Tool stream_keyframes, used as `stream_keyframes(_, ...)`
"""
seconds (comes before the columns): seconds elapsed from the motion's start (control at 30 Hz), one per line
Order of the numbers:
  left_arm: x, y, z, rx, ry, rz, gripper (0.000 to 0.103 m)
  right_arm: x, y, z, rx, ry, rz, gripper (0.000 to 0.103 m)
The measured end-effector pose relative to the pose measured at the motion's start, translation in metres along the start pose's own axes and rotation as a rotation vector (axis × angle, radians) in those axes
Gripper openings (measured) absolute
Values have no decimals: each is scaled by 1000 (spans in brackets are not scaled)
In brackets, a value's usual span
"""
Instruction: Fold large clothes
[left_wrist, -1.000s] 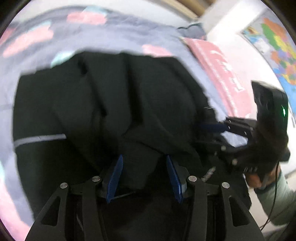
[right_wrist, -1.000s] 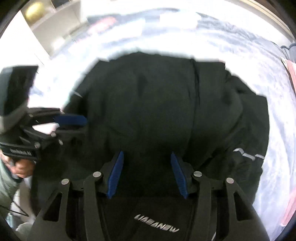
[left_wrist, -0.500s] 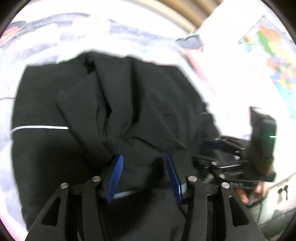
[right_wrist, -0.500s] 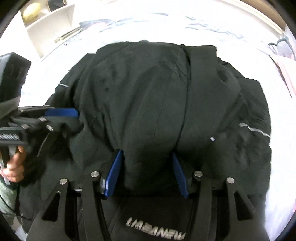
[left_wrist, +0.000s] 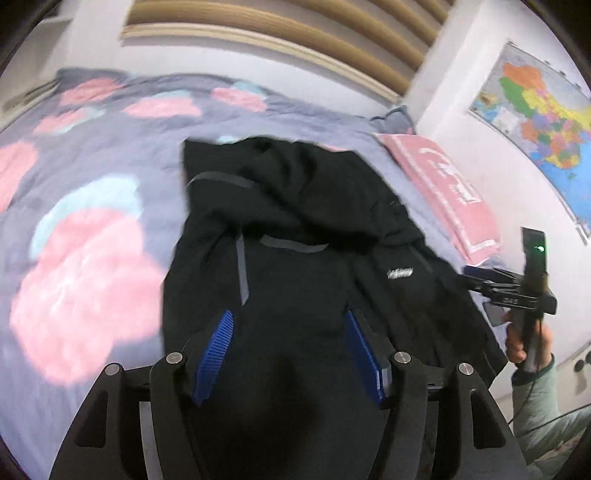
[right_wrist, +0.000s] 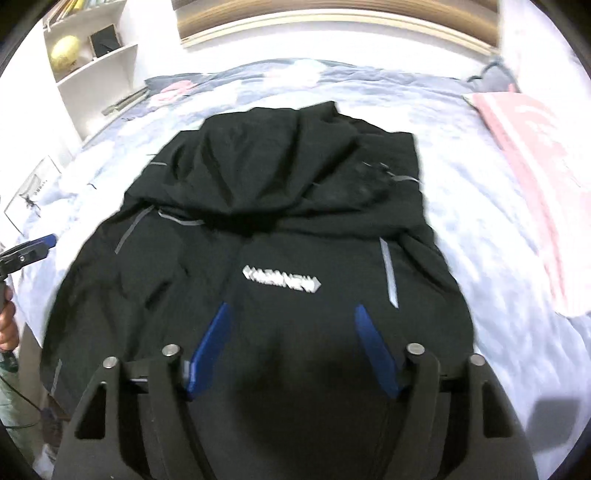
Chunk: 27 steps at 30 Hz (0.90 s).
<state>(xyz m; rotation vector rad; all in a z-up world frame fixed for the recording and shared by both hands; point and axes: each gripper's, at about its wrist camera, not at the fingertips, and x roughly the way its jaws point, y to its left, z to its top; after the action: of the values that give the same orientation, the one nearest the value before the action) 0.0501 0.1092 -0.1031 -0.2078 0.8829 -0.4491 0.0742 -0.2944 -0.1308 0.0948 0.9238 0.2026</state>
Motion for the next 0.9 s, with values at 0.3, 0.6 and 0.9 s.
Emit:
stream_keyframes(0.3, 5, 36, -57, -198, 65, 66, 65, -13, -31, -57, 63, 66, -149, 74)
stream_keyframes(0.6, 27, 43, -84, -232, 182, 79, 65, -17, -76, -97, 194, 129, -221, 74)
stream_keyframes(0.9, 23, 27, -75, -225, 120, -202, 65, -18, -106, -128, 312, 178, -96, 74)
